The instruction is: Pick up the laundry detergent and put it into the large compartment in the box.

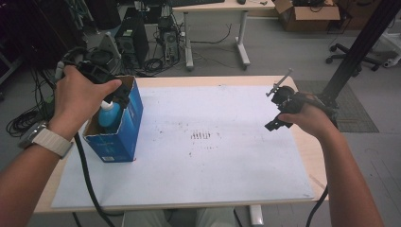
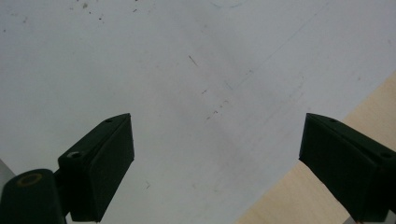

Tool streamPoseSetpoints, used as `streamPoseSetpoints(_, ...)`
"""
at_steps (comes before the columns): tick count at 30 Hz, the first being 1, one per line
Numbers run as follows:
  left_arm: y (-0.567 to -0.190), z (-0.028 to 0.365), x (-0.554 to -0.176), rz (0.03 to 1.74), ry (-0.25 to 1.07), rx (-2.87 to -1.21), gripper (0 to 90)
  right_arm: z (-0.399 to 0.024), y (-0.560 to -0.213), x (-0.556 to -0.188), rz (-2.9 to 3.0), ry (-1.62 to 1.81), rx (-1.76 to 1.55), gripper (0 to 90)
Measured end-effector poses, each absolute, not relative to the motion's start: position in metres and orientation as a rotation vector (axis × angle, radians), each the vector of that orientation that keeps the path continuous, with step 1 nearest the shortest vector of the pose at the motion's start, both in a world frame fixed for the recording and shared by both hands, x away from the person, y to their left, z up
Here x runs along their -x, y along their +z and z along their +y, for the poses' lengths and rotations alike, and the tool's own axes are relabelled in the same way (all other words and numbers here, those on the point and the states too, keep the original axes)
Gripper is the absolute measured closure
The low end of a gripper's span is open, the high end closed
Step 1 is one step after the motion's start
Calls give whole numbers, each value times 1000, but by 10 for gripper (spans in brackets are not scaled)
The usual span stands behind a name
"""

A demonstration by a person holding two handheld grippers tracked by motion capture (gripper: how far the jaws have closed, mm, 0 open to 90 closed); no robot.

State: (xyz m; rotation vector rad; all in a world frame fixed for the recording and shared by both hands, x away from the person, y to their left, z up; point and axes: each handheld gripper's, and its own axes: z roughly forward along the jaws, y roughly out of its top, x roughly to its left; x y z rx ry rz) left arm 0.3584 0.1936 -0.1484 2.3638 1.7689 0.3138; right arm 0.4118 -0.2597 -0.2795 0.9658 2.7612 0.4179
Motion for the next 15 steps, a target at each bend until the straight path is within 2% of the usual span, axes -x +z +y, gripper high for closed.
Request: streamPoseSetpoints(15,-142,158,-340,1577,322,-2473,162,-260,-279,-406,2759,425,-966,100)
